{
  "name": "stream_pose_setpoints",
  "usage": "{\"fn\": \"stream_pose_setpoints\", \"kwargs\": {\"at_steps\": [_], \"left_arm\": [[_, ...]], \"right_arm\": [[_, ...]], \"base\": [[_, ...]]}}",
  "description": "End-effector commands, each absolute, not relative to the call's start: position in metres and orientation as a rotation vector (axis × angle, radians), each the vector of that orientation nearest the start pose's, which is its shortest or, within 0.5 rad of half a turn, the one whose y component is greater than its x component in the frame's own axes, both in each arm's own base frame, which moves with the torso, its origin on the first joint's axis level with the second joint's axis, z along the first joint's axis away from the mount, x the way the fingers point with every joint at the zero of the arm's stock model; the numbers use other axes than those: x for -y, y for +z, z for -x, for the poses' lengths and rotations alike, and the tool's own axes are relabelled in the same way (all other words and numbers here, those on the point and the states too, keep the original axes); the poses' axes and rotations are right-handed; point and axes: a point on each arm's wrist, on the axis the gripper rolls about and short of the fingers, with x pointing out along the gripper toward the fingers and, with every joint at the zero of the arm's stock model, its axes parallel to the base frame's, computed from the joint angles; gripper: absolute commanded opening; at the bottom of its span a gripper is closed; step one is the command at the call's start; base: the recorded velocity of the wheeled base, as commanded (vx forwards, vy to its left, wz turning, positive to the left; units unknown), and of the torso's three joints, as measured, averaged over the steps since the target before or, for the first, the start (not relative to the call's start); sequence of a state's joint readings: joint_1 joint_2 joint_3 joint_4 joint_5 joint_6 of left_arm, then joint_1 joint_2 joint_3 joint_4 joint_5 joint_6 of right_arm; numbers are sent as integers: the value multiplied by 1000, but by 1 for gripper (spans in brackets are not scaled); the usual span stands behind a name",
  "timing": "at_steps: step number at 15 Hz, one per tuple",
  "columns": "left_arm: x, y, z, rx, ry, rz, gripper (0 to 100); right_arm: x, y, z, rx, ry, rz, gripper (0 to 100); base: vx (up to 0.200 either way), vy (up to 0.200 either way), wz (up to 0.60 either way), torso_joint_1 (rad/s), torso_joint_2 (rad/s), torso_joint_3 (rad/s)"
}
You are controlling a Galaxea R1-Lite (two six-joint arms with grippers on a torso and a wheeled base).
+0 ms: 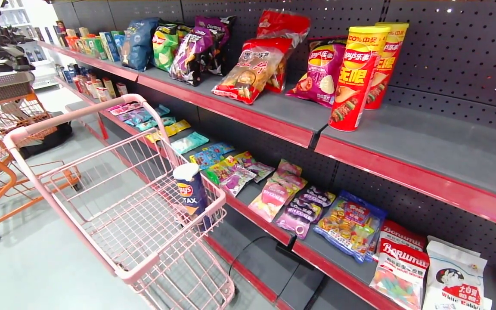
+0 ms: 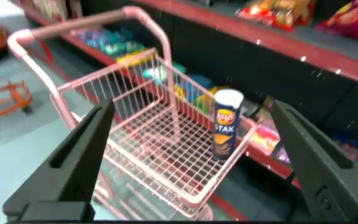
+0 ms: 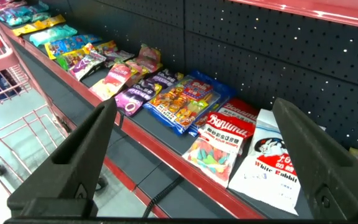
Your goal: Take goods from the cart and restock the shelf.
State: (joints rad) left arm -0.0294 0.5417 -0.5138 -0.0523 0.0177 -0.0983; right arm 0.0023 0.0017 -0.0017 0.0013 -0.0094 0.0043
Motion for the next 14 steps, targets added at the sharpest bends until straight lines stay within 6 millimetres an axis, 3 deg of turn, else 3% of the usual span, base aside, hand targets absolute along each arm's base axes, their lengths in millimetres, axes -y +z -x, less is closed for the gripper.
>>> {"fn": "stream_pose_setpoints", "kwargs": {"at_steps": [1, 2, 6, 14], "left_arm": [[0, 227, -122, -269, 25, 82, 100], [2, 207, -155, -335, -32, 86, 100], [10, 155, -213, -456, -113, 63, 100], [32, 92, -301, -415, -260, 38, 100]], "right_arm": [[0, 76, 23, -2, -6, -5, 100], [0, 75, 23, -3, -6, -3, 100], [0, 76, 23, -2, -6, -3, 100], [0, 76, 23, -2, -6, 0, 100]], "base": [[0, 0, 0, 0, 0, 0], [0, 0, 0, 0, 0, 0], [0, 0, 0, 0, 0, 0], [0, 0, 0, 0, 0, 0]]}}
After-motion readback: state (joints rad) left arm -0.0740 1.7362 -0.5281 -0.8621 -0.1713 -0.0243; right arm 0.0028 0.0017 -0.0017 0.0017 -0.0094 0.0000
